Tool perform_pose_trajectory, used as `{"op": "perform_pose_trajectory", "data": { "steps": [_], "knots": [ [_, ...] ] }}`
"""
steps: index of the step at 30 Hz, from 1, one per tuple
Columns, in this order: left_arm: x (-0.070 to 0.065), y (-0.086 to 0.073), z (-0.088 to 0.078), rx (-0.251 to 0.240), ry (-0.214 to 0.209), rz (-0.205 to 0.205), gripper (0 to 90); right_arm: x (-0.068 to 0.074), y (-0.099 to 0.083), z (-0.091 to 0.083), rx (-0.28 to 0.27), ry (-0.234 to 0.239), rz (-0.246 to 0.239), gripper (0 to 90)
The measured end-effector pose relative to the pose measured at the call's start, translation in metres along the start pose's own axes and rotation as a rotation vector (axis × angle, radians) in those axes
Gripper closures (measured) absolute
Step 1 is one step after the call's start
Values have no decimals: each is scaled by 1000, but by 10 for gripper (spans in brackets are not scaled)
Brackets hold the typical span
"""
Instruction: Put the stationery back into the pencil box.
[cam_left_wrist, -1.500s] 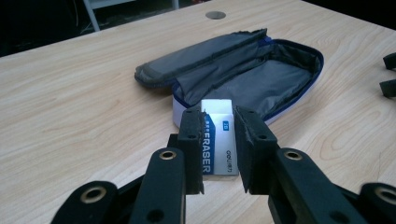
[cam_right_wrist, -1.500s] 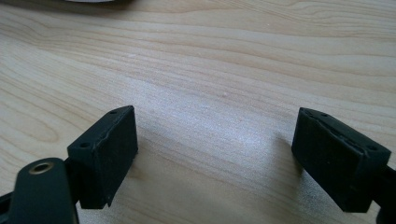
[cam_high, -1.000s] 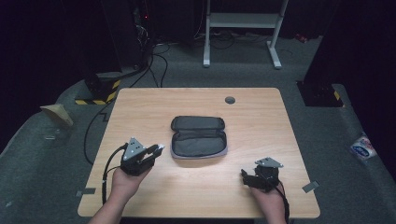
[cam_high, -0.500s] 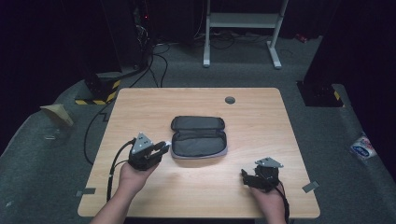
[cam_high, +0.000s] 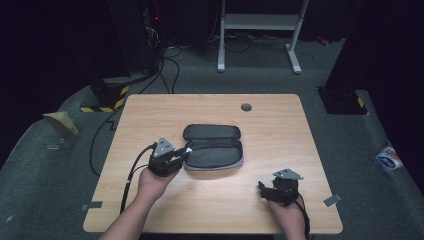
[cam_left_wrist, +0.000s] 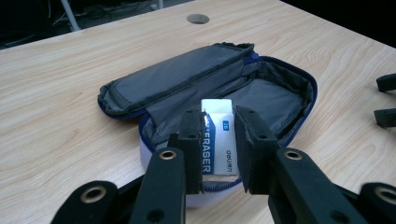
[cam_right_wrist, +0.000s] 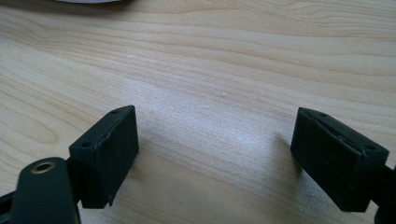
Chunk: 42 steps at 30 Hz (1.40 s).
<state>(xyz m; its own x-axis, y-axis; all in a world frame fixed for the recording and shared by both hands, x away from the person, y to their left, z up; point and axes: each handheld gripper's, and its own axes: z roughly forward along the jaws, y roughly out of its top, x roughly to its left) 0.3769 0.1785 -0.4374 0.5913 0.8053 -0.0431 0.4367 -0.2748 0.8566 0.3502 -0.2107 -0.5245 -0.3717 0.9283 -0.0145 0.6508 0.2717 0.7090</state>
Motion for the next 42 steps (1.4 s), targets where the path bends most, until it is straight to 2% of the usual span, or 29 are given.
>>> {"op": "perform_pose_trajectory", "data": {
  "steps": [18,22,27,35,42],
  "knots": [
    [-9,10,32,33,-16,-5,729,0,0,0,-1,-2,1,151],
    [-9,6,41,61,-10,2,729,0,0,0,-1,-2,2,152],
    [-9,-2,52,95,-4,-10,728,0,0,0,-2,-2,2,152],
    [-11,-11,59,130,-2,-17,726,0,0,0,-1,-1,2,154],
    [-12,-13,62,140,3,-19,725,0,0,0,-1,-1,2,155]
  ]
}}
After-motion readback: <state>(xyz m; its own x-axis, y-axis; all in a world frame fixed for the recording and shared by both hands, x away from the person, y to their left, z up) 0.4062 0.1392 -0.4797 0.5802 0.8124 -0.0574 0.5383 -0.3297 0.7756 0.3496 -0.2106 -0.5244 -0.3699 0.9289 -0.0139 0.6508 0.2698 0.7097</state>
